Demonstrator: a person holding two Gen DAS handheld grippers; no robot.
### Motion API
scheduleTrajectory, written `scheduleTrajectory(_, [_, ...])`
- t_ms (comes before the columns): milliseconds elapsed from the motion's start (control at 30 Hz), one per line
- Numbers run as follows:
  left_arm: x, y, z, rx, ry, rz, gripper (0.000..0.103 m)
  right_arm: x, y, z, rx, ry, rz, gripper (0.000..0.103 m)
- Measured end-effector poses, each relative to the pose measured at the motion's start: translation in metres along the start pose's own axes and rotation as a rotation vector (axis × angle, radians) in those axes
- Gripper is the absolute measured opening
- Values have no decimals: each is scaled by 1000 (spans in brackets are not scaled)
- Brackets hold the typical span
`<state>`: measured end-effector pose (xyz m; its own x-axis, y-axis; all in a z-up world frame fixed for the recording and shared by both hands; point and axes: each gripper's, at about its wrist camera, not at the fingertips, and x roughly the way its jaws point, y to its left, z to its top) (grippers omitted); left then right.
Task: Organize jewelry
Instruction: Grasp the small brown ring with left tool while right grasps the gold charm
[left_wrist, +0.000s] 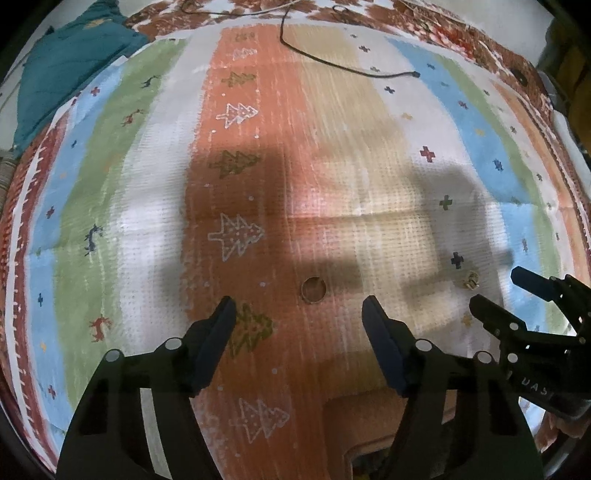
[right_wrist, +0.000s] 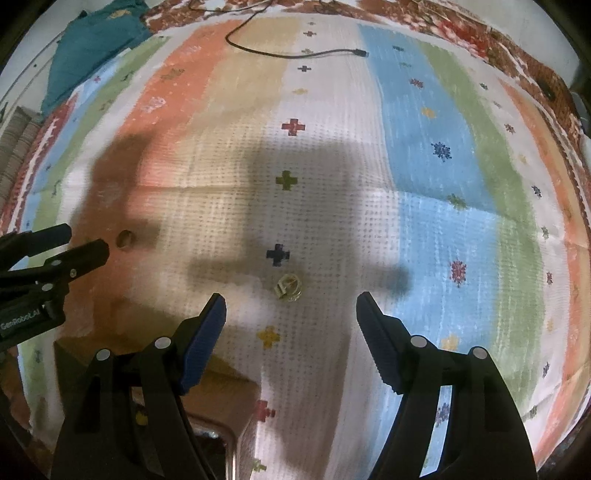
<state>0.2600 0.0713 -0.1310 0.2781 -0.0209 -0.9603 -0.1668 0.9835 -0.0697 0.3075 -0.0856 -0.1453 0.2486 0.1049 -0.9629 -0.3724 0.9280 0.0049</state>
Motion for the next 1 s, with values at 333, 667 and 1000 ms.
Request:
scheduleTrajectory(333, [21,-2,10,25,40,4,60,21,0,10,-21,33,-5,55])
scheduleTrajectory(667, [36,-5,15,54,73,8,55,29,6,15,-51,48,-16,34])
scheduleTrajectory(1000, [40,-21,13,88,79,41,28,31,15,17,-72,57,-16,19])
